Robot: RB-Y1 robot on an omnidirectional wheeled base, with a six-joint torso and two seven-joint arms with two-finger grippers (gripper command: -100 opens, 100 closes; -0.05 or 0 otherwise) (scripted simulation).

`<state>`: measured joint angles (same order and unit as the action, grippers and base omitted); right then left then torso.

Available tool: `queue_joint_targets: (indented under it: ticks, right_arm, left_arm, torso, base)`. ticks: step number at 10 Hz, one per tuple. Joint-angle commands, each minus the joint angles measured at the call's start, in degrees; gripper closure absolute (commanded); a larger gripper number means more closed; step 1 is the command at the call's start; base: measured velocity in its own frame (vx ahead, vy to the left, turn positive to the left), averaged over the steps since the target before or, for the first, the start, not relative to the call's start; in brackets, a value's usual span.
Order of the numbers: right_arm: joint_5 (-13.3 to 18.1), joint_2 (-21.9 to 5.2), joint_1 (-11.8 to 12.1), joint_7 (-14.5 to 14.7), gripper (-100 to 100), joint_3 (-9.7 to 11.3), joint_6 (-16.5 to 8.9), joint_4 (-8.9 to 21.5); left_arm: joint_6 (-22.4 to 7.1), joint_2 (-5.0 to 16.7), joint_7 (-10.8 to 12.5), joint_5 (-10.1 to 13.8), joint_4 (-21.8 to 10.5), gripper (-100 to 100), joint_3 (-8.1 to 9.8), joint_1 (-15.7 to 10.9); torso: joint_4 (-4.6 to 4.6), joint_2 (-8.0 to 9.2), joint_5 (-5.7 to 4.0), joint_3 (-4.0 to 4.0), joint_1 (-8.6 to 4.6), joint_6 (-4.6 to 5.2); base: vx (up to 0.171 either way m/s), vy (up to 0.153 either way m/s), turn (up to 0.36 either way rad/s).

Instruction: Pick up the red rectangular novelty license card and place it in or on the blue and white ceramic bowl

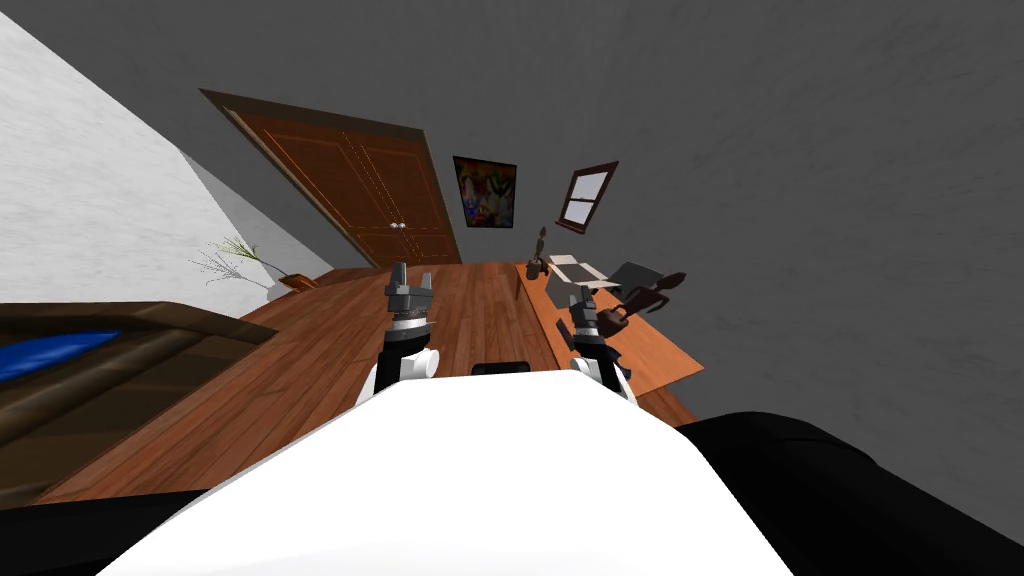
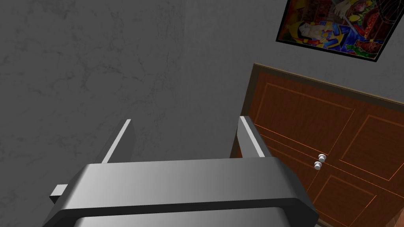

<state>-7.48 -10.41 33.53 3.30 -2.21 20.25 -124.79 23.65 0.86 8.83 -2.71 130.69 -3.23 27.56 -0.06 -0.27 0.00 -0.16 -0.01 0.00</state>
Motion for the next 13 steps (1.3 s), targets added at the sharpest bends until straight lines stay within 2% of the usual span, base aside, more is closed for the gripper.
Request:
queue_joint_targets:
  ticks: [1,2,4,5,6,7,8,9,11,12,13]
  right_arm:
    - [-2.4,-0.7,2.3,-2.2,-100,-0.9,-2.9,0.4]
    - [-2.4,-0.7,2.3,-2.2,-100,-0.9,-3.4,0.4]
    - [-5.8,-1.3,4.5,-5.1,-100,-2.4,-6.9,1.3]
    - [-5.8,-1.3,4.5,-5.1,-100,-2.4,-7.7,1.3]
    - [-7.7,-1.5,5.7,-6.7,-100,-3.2,-9.7,1.8]
    - [-7.7,-1.5,5.7,-6.7,-100,-3.2,-10.0,1.8]
    - [-9.5,-1.6,6.9,-8.3,-100,-4.1,-11.9,2.4]
    - [-9.5,-1.6,6.9,-8.3,-100,-4.1,-12.4,2.4]
    - [-13.3,-1.9,9.5,-11.6,-100,-5.8,-16.4,3.6]
    - [-13.5,-1.9,9.5,-11.6,-100,-5.8,-17.4,3.6]
    - [-15.5,-2.0,10.8,-13.3,-100,-6.7,-19.3,4.2]
  left_arm:
    - [0.0,0.0,0.0,0.0,0.0,0,0.0,0.0]
    - [0.0,0.0,0.0,0.0,0.0,0,0.0,0.0]
    - [0.0,0.0,0.0,0.0,0.0,0,0.0,0.0]
    - [0.0,0.0,0.0,0.0,0.0,0,0.0,0.0]
    - [0.0,0.0,0.0,0.0,0.0,0,0.0,0.0]
    - [0.0,0.0,0.0,0.0,0.0,0,0.0,0.0]
    - [0.0,0.0,0.0,0.0,0.0,0,0.0,0.0]
    - [0.0,0.0,0.0,0.0,0.0,0,0.0,0.0]
    - [0.0,0.0,0.0,0.0,0.0,0,0.0,0.0]
    - [0.0,0.0,0.0,0.0,0.0,0,0.0,0.0]
    - [0.0,0.0,0.0,0.0,0.0,0,0.0,0.0]
  torso:
    - [0.0,0.0,0.0,0.0,0.0,0.0]
    - [-0.01,-0.06,0.0,-0.03,0.01,0.0]
    - [0.01,0.05,0.0,0.03,0.01,0.0]
    - [0.01,0.03,0.0,0.02,-0.02,0.0]
    - [0.01,0.05,0.0,0.03,0.0,0.01]
    - [0.01,0.05,0.0,0.02,0.03,0.01]
    - [0.02,0.07,0.0,0.04,0.03,0.0]
    - [0.02,0.08,0.01,0.05,0.04,0.0]
    - [0.01,0.06,0.01,0.04,0.03,0.0]
    - [0.0,0.0,-0.01,0.0,-0.02,0.0]
    - [0.01,0.04,0.0,0.02,0.0,0.01]
  base:
    - [0.094,0.003,0.089]
    - [0.065,-0.001,0.025]
    - [0.059,0.0,0.089]
    - [0.055,-0.001,0.034]
    - [0.062,0.007,0.073]
    - [0.049,0.0,0.031]
    - [0.05,0.006,0.068]
    - [0.047,0.004,0.036]
    - [0.069,-0.003,0.091]
    - [0.059,-0.004,0.056]
    - [0.075,0.0,0.078]
